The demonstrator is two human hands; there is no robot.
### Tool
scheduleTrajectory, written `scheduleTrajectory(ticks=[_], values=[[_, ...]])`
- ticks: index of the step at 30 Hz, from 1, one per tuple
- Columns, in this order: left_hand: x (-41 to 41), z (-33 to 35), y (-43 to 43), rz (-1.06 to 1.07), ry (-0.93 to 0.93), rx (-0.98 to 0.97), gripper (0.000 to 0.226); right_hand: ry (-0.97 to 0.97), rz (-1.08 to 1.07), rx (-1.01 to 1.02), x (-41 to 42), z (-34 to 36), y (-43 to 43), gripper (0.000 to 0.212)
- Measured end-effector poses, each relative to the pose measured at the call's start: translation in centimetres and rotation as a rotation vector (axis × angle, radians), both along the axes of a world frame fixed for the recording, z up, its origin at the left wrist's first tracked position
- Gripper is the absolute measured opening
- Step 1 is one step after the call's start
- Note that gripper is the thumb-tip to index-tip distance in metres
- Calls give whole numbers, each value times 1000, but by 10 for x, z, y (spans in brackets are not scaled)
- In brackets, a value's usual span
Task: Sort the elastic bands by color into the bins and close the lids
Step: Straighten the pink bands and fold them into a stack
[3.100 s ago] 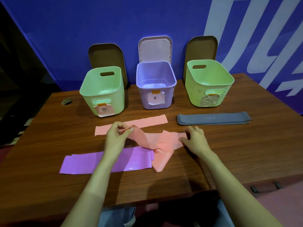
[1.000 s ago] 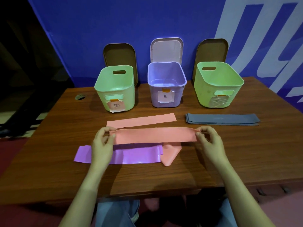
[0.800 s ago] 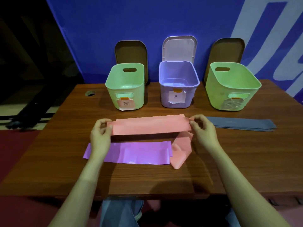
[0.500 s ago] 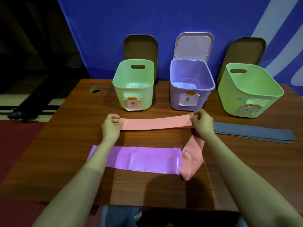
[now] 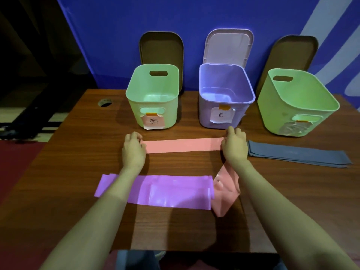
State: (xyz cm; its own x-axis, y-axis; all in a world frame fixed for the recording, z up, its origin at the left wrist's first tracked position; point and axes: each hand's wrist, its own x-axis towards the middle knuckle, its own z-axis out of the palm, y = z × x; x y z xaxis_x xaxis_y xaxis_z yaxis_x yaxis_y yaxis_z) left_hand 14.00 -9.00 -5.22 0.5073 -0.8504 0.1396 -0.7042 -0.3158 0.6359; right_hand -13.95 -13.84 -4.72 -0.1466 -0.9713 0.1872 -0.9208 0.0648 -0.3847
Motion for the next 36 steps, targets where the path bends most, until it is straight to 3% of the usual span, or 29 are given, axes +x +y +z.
scheduleTrajectory(ticks=[3, 7, 12, 15, 20, 24, 26, 29, 32, 34, 36], values=[[-10, 2, 3, -11, -180, 122, 23, 137, 38, 65, -4, 1, 7, 29], [-35, 9, 18, -1, -328, 234, 34, 108, 112, 53, -16, 6, 32, 32], [-114, 20, 63, -390, -259, 56, 33, 38, 290, -103, -34, 10, 78, 23], [-160, 19, 89, -581, -248, 63, 30, 63, 394, 30, -48, 2, 100, 30], [-186, 0, 108, -643, -361, 121, 35, 16, 453, 80, -68, -8, 125, 29], [-192, -2, 113, -681, -387, -59, 17, -30, 416, 39, -72, -11, 136, 20], [-195, 0, 116, -706, -380, -171, 15, -176, 389, 3, -74, -10, 142, 16], [-199, 11, 128, -714, -118, -181, 18, -521, 337, 8, -82, 2, 154, 11], [-202, 26, 136, -621, 454, -84, 5, -777, 318, 46, -85, 19, 167, 13], [-204, 33, 136, -530, 785, -59, 22, -845, 292, 22, -82, 27, 173, 15], [-201, 39, 133, -510, 907, 48, 32, -821, 238, -37, -80, 32, 174, 17]])
